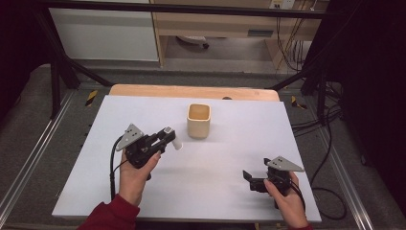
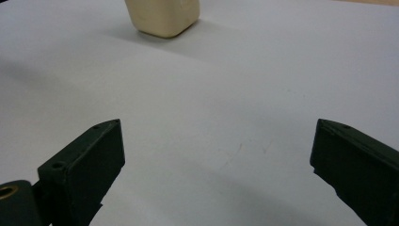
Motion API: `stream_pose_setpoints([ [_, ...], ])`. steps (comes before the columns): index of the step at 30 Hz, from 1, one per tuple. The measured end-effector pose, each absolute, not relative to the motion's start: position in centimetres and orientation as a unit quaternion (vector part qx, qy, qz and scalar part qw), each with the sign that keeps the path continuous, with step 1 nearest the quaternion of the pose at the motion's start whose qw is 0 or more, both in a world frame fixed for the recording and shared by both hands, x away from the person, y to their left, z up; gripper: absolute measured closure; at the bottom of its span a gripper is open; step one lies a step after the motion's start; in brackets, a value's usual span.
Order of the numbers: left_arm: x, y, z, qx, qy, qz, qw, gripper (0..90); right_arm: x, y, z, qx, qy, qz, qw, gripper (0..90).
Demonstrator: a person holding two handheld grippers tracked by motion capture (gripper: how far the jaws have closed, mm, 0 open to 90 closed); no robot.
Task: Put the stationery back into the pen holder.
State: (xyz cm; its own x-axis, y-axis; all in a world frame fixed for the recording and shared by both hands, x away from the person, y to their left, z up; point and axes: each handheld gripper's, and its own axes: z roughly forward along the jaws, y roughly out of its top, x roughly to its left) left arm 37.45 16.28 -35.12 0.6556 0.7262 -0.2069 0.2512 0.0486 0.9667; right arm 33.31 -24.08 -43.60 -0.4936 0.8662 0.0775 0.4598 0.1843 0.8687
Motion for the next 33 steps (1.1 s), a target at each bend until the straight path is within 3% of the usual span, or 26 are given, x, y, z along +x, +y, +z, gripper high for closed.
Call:
stream_pose_setpoints([
  [16,41.5,11.6,-32.4,0.680,0.344,0.175,0.624,71.0,33.5,-22.9,-44.3,0.446,0.753,0.434,0.214,4.0],
  [23,43.8,11.8,-31.3,0.676,0.355,0.165,0.624,71.1,33.5,-22.7,-44.4,0.444,0.756,0.435,0.205,4.0],
  [33,46.4,12.4,-29.8,0.677,0.357,0.200,0.612,71.0,33.6,-22.9,-44.2,0.443,0.751,0.438,0.218,4.1],
])
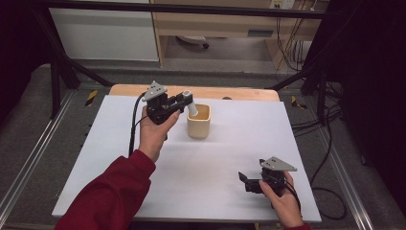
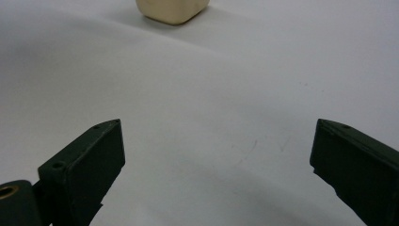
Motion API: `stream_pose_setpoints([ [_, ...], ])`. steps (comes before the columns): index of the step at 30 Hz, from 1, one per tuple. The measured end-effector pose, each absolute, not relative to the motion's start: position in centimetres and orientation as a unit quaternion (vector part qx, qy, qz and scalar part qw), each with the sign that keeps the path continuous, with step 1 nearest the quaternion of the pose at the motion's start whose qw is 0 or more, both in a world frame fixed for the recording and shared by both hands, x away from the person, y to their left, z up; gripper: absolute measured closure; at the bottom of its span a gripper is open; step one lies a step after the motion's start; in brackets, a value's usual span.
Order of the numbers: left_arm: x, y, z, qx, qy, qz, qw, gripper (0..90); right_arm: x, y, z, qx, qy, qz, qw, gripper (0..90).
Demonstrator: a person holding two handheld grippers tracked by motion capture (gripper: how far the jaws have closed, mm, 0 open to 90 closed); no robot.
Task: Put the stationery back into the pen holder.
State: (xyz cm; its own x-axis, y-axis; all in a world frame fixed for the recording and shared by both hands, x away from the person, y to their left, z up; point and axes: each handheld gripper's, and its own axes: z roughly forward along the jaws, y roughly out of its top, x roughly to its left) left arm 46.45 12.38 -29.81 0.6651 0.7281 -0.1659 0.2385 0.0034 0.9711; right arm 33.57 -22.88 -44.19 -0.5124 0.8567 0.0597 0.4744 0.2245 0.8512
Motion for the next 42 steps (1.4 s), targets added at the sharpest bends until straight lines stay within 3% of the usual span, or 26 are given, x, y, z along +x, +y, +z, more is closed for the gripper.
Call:
stream_pose_setpoints([
  [7,47.9,13.4,-28.0,0.655,0.368,0.224,0.621,71.1,33.6,-23.1,-43.8,0.446,0.739,0.446,0.237,3.8],
  [18,49.4,12.5,-27.5,0.684,0.354,0.240,0.591,71.1,33.8,-23.4,-43.8,0.453,0.735,0.443,0.244,3.6],
  [42,51.9,10.8,-27.5,0.693,0.364,0.248,0.571,71.0,34.0,-23.8,-44.1,0.463,0.729,0.444,0.238,2.8],
])
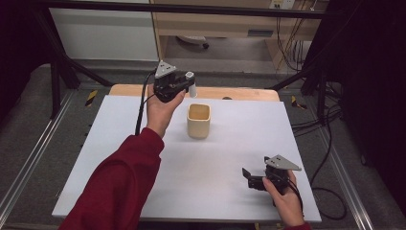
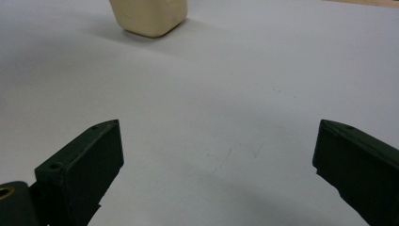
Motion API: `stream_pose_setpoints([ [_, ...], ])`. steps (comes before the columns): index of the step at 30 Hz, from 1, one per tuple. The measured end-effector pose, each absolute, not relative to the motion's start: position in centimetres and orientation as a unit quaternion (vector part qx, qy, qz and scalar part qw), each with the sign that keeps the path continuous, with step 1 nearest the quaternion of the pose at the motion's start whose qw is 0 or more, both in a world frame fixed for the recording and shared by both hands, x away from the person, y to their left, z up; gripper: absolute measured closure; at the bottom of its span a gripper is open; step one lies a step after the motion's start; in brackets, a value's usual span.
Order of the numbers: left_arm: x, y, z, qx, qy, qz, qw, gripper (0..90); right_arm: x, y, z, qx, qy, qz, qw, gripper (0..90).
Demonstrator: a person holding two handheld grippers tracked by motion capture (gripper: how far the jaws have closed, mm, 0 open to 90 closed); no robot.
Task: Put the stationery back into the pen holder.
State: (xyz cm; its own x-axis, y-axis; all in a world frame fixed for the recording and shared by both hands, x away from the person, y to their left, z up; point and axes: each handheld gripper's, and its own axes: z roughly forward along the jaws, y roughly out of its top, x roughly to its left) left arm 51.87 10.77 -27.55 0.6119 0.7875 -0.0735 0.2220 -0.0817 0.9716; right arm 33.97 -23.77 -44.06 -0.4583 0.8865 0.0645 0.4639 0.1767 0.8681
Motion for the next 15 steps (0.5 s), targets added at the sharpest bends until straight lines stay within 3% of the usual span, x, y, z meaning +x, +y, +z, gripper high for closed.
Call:
stream_pose_setpoints([
  [15,52.4,9.3,-29.2,0.723,0.352,0.253,0.537,71.1,34.2,-23.8,-44.2,0.460,0.732,0.443,0.237,2.8],
])
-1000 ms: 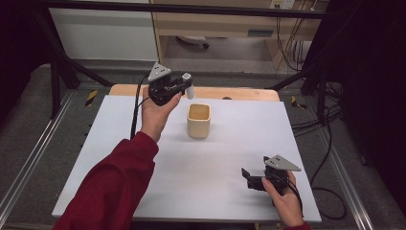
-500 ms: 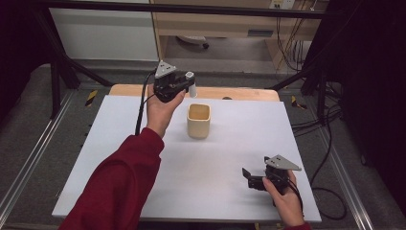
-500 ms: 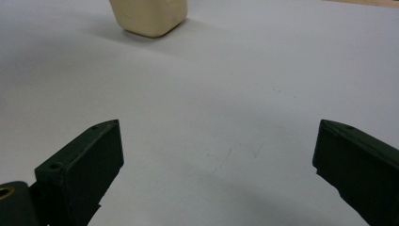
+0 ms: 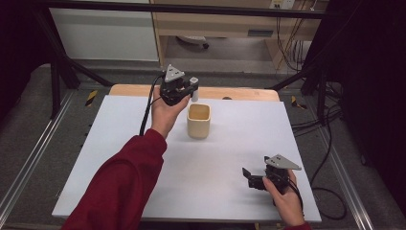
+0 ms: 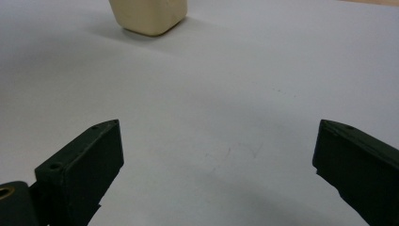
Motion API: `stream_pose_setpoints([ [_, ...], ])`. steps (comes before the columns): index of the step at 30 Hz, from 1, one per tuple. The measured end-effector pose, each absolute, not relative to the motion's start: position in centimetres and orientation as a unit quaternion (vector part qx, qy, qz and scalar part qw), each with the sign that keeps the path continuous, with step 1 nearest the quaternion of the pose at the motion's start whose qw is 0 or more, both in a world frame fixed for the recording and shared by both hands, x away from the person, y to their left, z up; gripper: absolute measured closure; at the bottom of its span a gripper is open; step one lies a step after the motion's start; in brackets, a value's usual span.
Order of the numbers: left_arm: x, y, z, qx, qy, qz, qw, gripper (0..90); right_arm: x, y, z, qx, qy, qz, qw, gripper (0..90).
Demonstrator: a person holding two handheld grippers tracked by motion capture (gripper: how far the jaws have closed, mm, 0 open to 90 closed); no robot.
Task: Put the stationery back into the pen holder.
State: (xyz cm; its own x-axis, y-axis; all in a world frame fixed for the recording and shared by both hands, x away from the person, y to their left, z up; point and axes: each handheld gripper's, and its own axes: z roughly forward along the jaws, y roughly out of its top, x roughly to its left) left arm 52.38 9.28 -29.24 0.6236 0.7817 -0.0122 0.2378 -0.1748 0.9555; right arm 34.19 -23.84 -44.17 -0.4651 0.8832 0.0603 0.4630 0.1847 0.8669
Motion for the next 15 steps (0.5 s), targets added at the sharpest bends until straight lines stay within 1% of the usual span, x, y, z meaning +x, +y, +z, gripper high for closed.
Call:
stream_pose_setpoints([
  [15,52.5,8.7,-30.7,0.728,0.362,0.241,0.530,71.1,34.1,-23.7,-44.2,0.457,0.734,0.443,0.235,2.8],
])
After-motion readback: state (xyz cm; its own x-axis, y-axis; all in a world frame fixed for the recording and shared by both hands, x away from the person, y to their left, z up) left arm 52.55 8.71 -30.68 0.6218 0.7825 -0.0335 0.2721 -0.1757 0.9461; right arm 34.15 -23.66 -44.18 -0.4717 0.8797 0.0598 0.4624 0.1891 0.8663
